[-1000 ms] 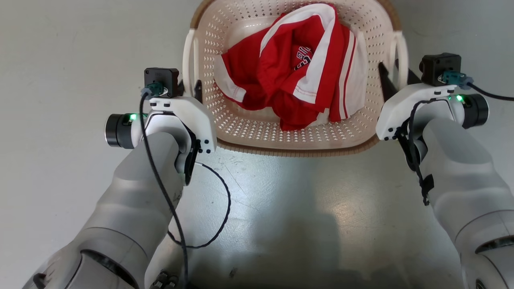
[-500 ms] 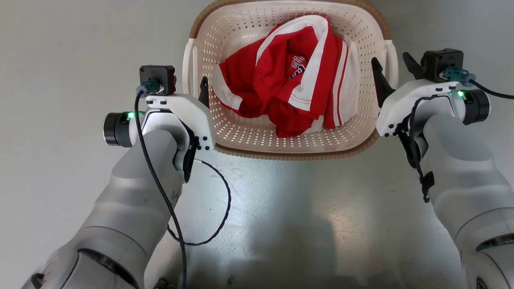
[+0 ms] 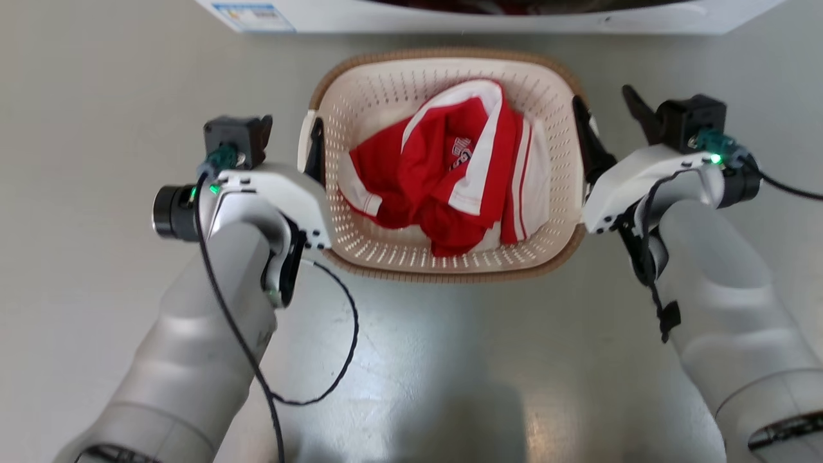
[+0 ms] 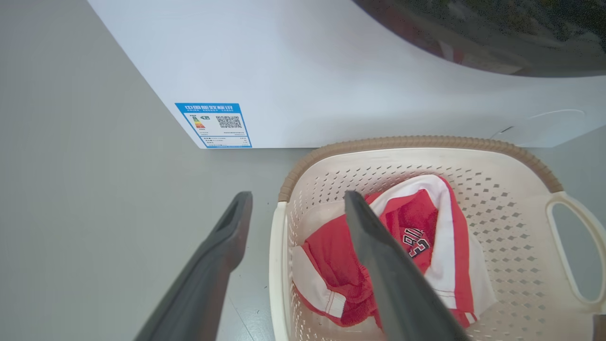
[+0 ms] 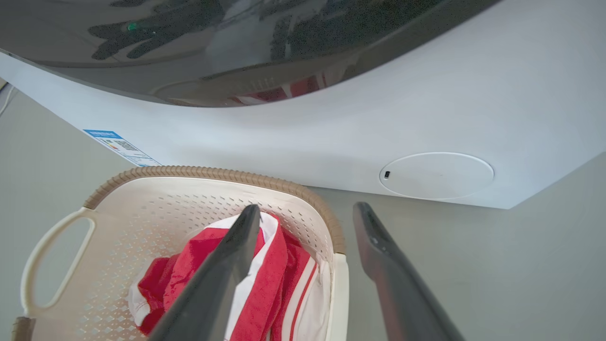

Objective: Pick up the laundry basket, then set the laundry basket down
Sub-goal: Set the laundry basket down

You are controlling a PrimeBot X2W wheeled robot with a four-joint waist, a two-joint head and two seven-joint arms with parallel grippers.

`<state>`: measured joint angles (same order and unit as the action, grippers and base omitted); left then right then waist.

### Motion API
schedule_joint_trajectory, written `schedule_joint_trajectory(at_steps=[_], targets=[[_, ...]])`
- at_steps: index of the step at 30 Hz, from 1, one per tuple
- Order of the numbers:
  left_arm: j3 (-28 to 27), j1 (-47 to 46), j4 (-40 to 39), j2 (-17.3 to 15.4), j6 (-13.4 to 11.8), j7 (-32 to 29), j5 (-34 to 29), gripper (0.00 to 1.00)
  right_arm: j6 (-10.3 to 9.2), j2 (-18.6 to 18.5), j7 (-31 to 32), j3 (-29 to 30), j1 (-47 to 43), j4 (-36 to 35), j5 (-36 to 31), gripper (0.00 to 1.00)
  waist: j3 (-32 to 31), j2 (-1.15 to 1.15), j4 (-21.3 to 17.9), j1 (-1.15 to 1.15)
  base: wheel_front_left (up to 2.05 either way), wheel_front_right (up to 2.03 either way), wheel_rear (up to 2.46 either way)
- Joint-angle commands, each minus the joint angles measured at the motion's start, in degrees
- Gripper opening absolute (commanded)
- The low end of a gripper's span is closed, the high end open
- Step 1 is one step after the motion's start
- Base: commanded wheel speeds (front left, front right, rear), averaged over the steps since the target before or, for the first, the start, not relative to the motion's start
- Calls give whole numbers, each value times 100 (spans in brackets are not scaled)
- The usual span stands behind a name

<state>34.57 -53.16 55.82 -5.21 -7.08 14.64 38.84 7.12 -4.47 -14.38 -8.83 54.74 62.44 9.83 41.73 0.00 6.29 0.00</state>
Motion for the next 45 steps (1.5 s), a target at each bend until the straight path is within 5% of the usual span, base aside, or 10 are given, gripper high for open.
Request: schedule_joint_trajectory(at_steps=[1,9,18,45], targets=[[-294,328,-308,-252,-66,36,-228,100,36,159,-61,-174,-361,-315,108,100,-301,0,-79,0,0,0,0],[-1335,1738,-1804,-453,-58,36,-1285,100,36,159,-62,-274,-1311,-1557,394,100,-1187,0,-278,0,0,0,0],[-2267,3484,-3331,-150,25,36,-2127,100,36,159,-62,-207,-2801,-2728,616,100,-2300,0,-489,0,0,0,0],[-3091,6488,-5685,213,104,36,-2757,100,36,159,-62,463,-5456,-4870,854,100,-4038,0,-846,0,0,0,0]])
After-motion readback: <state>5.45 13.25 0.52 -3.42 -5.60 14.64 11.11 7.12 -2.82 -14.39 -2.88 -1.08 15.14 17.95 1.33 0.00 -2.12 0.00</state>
